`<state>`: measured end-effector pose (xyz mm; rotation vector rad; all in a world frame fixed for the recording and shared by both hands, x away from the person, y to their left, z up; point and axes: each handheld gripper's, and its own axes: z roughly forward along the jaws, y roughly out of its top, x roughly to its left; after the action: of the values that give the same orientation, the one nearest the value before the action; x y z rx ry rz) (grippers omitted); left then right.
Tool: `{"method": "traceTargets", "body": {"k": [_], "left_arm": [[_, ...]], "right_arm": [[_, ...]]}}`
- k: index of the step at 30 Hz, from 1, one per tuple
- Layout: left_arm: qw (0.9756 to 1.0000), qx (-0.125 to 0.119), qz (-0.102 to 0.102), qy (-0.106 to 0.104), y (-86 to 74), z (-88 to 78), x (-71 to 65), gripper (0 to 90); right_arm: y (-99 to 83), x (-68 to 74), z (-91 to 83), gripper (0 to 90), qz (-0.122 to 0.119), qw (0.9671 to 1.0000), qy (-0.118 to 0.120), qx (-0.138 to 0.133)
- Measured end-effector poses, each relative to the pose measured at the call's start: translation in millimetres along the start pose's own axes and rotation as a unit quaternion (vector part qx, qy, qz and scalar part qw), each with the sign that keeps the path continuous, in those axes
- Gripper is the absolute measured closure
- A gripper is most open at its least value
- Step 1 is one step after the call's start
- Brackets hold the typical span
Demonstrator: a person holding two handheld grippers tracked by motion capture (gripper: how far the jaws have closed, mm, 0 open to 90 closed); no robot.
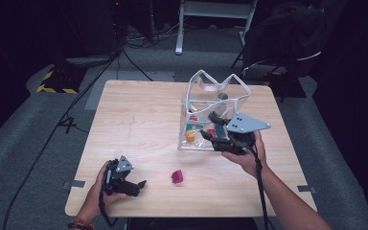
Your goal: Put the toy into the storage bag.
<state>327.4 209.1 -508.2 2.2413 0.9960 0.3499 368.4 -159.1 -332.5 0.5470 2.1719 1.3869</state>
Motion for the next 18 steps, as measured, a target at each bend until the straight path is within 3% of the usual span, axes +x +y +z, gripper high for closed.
{"method": "traceTargets", "body": {"k": [6, 11, 18], "left_arm": [[1.0, 0.0, -0.001, 0.0, -0.1, 0.0, -0.2, 0.7], [1.0, 0.0, -0.001, -0.001, -0.1, 0.1, -0.2, 0.7], [1.0, 0.0, 0.0, 0.0, 0.0, 0.0, 0.0, 0.7]], "right_arm": [[-18.1, 16.4, 4.2, 42.9, -0.002, 0.9993, 0.037, 0.006], [-34.6, 28.9, 12.6, 42.4, -0.005, 0.9987, 0.048, 0.019], [-55.4, 44.9, 25.7, 40.8, -0.002, 0.9955, 0.09, 0.031]]}}
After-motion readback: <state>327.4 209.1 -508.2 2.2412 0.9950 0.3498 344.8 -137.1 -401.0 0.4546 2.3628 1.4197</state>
